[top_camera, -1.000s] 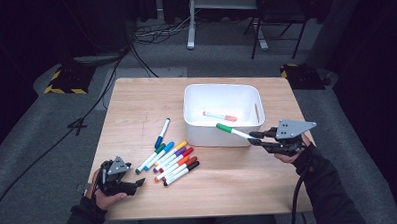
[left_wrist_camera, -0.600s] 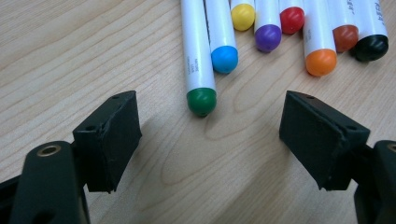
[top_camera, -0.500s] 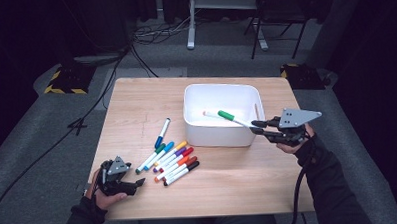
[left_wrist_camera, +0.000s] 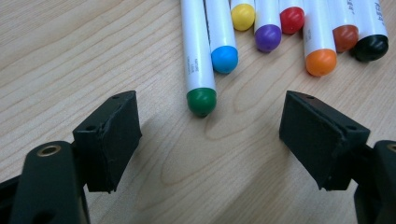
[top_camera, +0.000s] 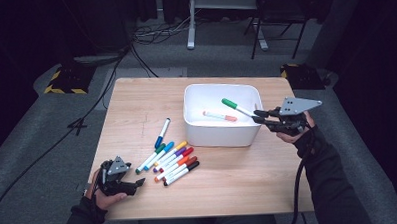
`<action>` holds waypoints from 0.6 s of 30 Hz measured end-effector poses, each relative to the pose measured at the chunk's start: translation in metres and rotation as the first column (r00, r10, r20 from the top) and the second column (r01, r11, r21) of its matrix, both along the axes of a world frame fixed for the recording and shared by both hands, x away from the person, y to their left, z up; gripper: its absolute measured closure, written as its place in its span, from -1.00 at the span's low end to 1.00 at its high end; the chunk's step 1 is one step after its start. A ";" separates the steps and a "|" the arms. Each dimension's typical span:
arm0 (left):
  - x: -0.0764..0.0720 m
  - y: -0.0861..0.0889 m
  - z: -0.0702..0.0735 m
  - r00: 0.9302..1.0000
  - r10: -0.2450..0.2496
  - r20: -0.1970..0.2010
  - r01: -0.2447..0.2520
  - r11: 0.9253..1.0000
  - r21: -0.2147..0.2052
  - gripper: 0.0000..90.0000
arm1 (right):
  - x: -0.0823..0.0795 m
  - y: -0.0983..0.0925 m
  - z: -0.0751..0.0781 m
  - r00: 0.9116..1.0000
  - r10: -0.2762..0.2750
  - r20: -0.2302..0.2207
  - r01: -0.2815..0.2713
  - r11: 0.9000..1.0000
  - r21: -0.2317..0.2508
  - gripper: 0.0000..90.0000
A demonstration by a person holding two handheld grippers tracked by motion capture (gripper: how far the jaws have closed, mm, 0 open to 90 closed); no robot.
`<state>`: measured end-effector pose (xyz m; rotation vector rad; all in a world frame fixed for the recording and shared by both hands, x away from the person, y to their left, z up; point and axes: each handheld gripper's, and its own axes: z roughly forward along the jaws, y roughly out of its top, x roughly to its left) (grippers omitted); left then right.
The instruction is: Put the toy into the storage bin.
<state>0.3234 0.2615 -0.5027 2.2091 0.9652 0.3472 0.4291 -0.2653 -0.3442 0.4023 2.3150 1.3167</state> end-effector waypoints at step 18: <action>0.000 0.000 0.000 1.000 -0.002 0.001 0.002 1.000 0.002 -0.54 | 0.033 0.013 0.011 0.999 -0.039 -0.015 0.039 0.999 -0.016 0.70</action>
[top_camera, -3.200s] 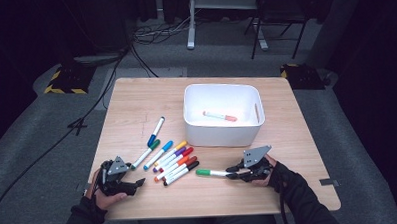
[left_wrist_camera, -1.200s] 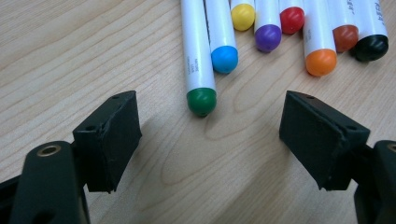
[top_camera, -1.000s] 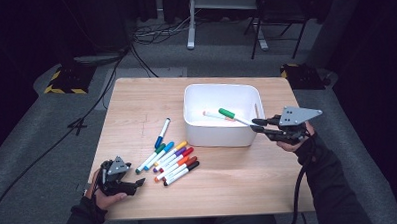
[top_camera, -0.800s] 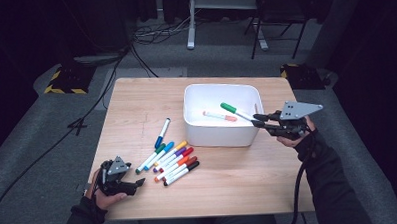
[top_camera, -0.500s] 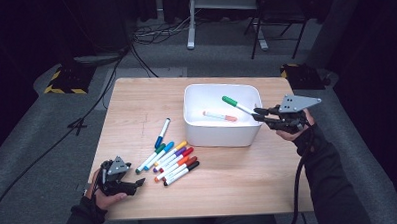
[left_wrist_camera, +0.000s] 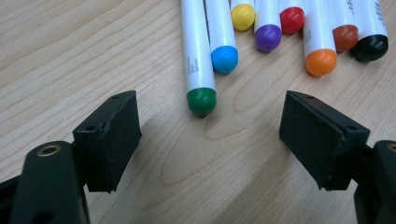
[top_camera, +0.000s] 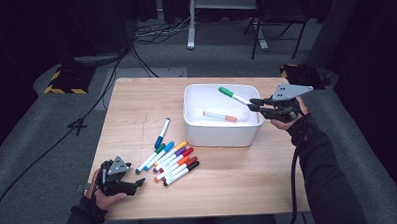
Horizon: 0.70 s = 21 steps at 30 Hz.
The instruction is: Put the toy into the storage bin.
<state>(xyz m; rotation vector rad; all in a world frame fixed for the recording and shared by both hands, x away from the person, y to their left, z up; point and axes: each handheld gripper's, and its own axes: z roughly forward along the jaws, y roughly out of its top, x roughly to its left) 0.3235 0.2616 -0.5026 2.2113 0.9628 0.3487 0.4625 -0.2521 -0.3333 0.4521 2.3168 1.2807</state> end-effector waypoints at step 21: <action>0.000 0.000 0.000 1.000 0.002 -0.005 -0.002 1.000 -0.006 -0.54 | 0.033 0.032 -0.020 0.995 -0.007 -0.103 -0.009 0.987 -0.158 0.70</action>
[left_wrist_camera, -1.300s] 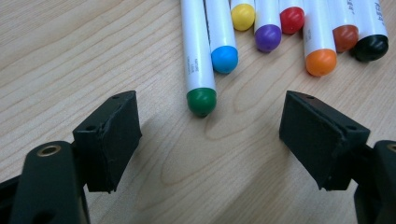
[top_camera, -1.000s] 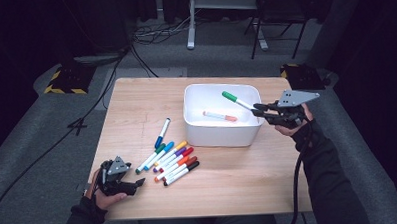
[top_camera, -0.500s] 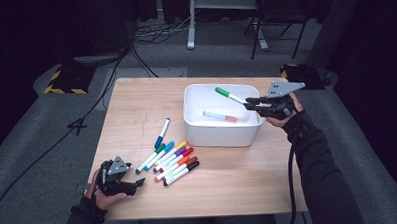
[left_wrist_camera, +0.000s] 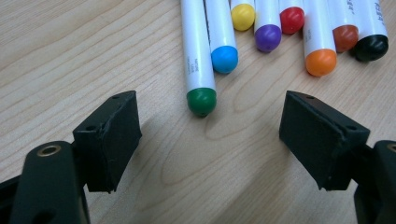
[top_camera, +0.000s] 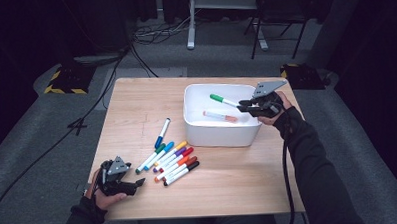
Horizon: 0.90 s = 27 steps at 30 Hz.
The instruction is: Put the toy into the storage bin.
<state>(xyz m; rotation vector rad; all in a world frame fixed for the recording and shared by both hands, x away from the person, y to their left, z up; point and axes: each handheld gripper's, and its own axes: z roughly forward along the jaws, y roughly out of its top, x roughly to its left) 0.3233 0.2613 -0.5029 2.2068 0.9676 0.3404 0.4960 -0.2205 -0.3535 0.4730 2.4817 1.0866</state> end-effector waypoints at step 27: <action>0.000 0.000 0.000 1.000 0.002 0.004 -0.002 1.000 0.002 -0.54 | 0.009 0.007 -0.015 0.988 0.037 -0.148 -0.063 0.983 -0.175 0.69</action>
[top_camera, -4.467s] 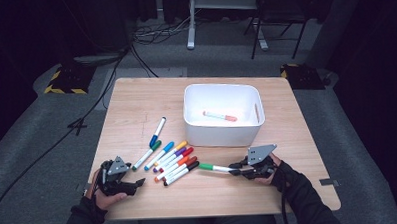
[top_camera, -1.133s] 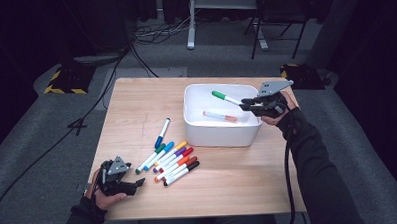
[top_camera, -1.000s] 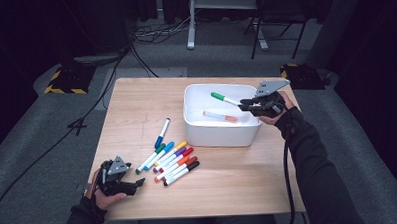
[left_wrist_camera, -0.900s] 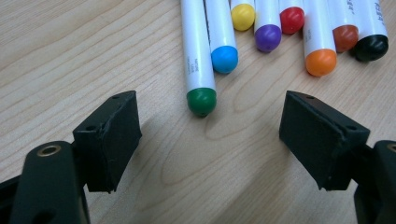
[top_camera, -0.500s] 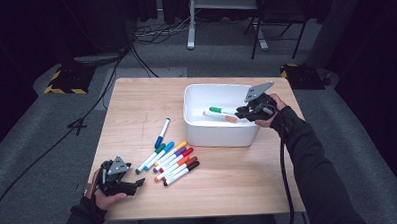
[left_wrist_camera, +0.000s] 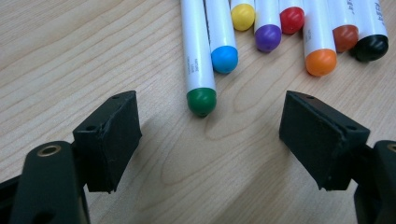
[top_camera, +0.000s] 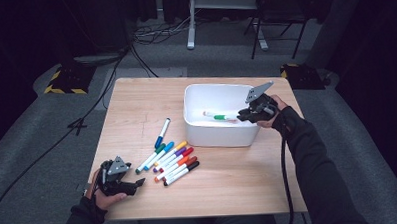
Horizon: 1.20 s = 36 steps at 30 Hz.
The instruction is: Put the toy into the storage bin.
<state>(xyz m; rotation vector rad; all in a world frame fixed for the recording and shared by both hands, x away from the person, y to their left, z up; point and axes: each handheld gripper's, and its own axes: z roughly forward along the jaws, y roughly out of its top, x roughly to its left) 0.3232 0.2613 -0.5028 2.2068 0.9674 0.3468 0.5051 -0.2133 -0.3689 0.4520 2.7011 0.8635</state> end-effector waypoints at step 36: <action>0.000 0.000 0.000 1.000 -0.003 0.002 0.003 1.000 0.003 -0.54 | -0.027 -0.035 0.011 0.990 -0.121 0.070 0.105 0.973 0.204 0.16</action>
